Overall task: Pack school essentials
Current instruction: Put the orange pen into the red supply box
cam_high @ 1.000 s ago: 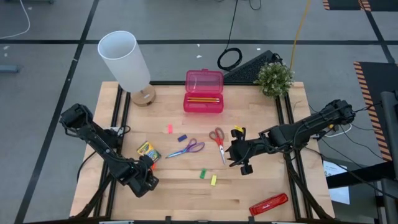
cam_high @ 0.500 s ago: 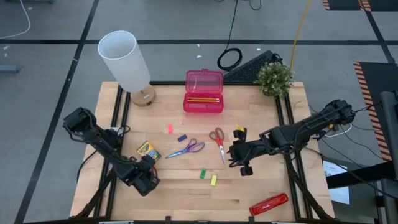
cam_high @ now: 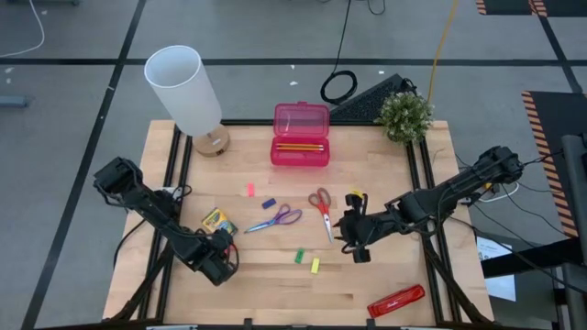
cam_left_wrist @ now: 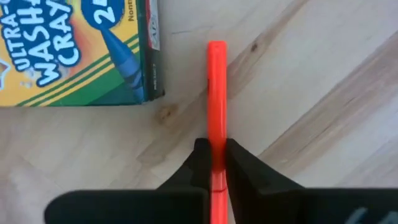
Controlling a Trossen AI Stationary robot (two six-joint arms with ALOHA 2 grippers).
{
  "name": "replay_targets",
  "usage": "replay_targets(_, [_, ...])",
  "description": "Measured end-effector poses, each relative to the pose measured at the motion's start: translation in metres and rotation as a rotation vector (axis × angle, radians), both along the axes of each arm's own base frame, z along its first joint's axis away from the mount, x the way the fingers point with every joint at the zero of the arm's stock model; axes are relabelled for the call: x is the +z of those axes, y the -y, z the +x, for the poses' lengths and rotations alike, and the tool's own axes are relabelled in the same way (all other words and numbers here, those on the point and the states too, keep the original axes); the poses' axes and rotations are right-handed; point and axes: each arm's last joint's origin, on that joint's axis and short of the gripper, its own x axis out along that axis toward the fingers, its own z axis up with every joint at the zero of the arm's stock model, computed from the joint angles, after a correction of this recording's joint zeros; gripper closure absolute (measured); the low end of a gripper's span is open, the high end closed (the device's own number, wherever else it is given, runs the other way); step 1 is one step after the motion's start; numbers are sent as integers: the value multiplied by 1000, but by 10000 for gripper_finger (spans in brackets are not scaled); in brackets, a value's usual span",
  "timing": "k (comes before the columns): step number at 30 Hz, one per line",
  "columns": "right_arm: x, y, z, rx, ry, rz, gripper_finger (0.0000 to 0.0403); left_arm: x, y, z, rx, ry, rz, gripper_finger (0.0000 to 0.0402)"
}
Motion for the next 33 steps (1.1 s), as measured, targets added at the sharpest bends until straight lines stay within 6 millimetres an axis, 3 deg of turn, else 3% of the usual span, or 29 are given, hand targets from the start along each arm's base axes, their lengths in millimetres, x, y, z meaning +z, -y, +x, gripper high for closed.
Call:
replay_targets(5, [-12, 2, 8, 17, 152, -61, 264, 21, 2, 12, -82, 66, -39, 356])
replay_targets(14, [-21, 21, 27, -67, 516, 34, 264, 56, -7, 48, -318, 204, 7, 352])
replay_targets(22, [-47, 27, 48, -68, 505, -27, 262, 87, -32, 82, -522, 316, 143, 351])
replay_targets(33, [-83, 36, 76, 22, 518, -83, 220, 93, -66, 100, -682, 309, 255, 351])
